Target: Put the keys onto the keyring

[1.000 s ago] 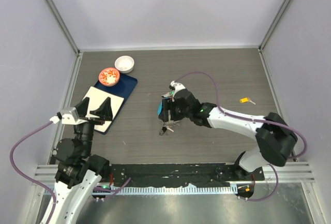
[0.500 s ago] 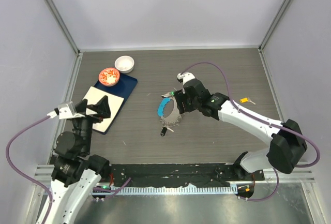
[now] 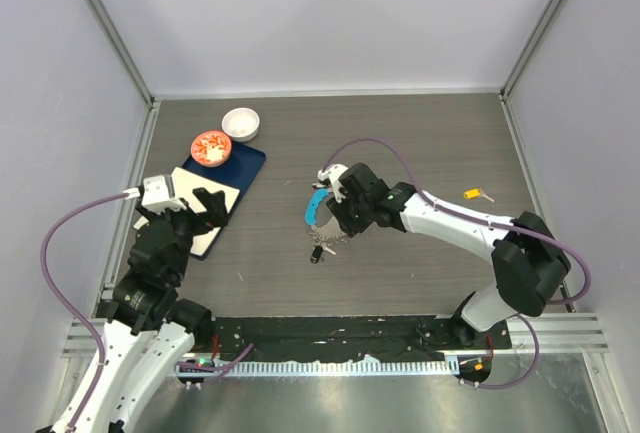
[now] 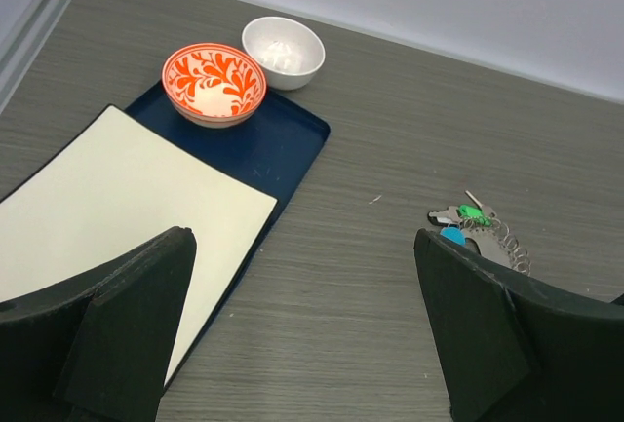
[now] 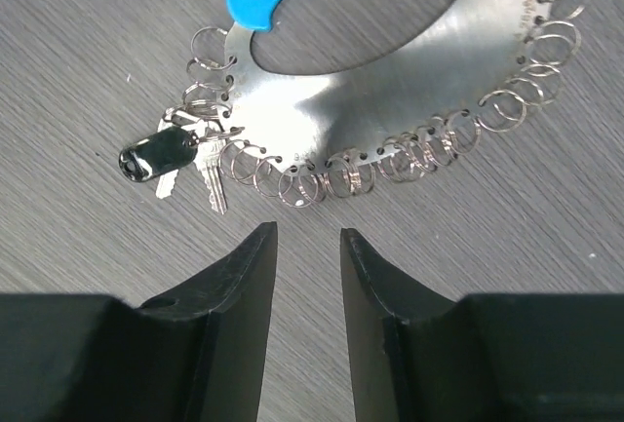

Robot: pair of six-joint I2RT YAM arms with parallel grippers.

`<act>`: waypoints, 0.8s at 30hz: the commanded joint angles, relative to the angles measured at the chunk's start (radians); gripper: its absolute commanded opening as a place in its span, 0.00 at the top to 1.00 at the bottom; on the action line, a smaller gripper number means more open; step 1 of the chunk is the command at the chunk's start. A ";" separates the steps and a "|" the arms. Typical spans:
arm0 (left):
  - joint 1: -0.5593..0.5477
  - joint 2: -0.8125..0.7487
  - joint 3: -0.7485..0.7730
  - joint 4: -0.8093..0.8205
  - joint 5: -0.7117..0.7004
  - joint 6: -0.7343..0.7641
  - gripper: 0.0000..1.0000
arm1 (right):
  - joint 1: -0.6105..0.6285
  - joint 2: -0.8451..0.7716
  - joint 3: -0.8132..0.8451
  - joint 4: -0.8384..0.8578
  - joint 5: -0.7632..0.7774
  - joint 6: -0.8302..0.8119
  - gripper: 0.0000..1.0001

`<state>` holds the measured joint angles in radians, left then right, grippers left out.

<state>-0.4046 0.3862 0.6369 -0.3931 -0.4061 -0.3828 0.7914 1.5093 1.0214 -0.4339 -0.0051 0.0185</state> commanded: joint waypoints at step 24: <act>0.013 0.006 0.026 0.034 0.070 0.012 0.00 | 0.077 0.146 0.034 0.023 0.048 -0.351 0.72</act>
<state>-0.3981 0.3862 0.6369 -0.3939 -0.3508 -0.3820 0.8639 1.6512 1.0214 -0.4271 0.0601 -0.3019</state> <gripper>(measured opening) 0.996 0.282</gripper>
